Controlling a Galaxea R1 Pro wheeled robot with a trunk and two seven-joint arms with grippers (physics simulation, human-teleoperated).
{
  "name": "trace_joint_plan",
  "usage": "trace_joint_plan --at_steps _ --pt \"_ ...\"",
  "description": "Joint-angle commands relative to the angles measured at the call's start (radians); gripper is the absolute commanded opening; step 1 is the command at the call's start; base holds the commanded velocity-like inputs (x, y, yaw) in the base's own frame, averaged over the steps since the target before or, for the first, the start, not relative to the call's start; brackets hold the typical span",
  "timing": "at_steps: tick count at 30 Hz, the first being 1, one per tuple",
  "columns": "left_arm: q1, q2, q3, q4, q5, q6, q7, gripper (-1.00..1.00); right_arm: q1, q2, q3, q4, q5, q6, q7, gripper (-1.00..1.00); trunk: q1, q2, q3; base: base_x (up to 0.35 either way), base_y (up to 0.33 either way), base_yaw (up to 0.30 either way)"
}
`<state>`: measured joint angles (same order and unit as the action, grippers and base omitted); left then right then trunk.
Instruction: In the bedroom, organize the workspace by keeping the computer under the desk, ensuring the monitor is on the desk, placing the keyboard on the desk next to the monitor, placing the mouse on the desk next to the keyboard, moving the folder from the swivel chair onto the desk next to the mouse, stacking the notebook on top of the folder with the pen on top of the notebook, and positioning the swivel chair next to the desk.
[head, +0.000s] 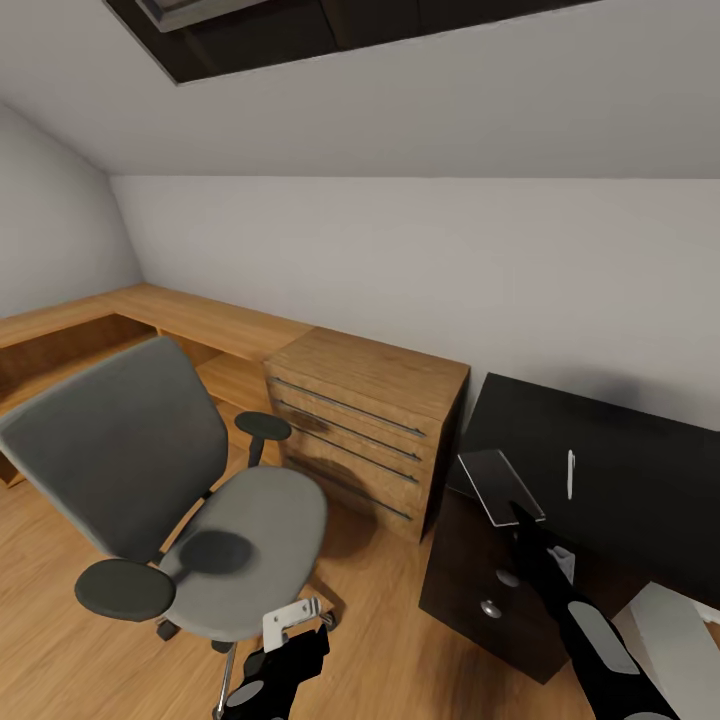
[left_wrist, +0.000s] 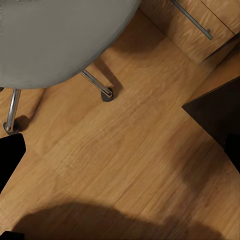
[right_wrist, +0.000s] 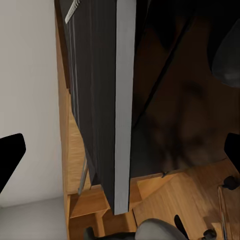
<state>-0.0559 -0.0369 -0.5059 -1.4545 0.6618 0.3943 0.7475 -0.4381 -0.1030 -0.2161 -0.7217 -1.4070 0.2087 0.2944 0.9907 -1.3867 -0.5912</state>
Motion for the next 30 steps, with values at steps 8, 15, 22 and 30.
trace_joint_plan --at_steps 8,15,22,30 --pt "-0.001 0.000 -0.001 -0.001 0.006 0.003 0.007 1.00 -0.001 0.000 -0.002 0.000 -0.009 0.008 0.002 1.00 0.000 -0.001 -0.001 0.000 0.000 0.000" --pt "-0.001 0.000 -0.001 -0.001 0.006 0.003 0.007 1.00 -0.001 0.000 -0.002 -0.001 -0.009 0.009 0.002 1.00 0.000 -0.001 -0.001 0.000 0.000 0.000" --pt "-0.001 0.000 -0.002 -0.001 0.006 0.003 0.007 1.00 -0.001 0.000 -0.001 -0.001 -0.009 0.009 0.000 -1.00 0.000 -0.001 -0.001 0.000 0.000 0.000" --pt "-0.001 0.000 -0.002 -0.001 0.007 0.003 0.007 1.00 -0.001 0.000 -0.001 -0.002 -0.007 0.008 -0.001 -1.00 0.000 -0.001 -0.001 0.000 0.000 0.000"
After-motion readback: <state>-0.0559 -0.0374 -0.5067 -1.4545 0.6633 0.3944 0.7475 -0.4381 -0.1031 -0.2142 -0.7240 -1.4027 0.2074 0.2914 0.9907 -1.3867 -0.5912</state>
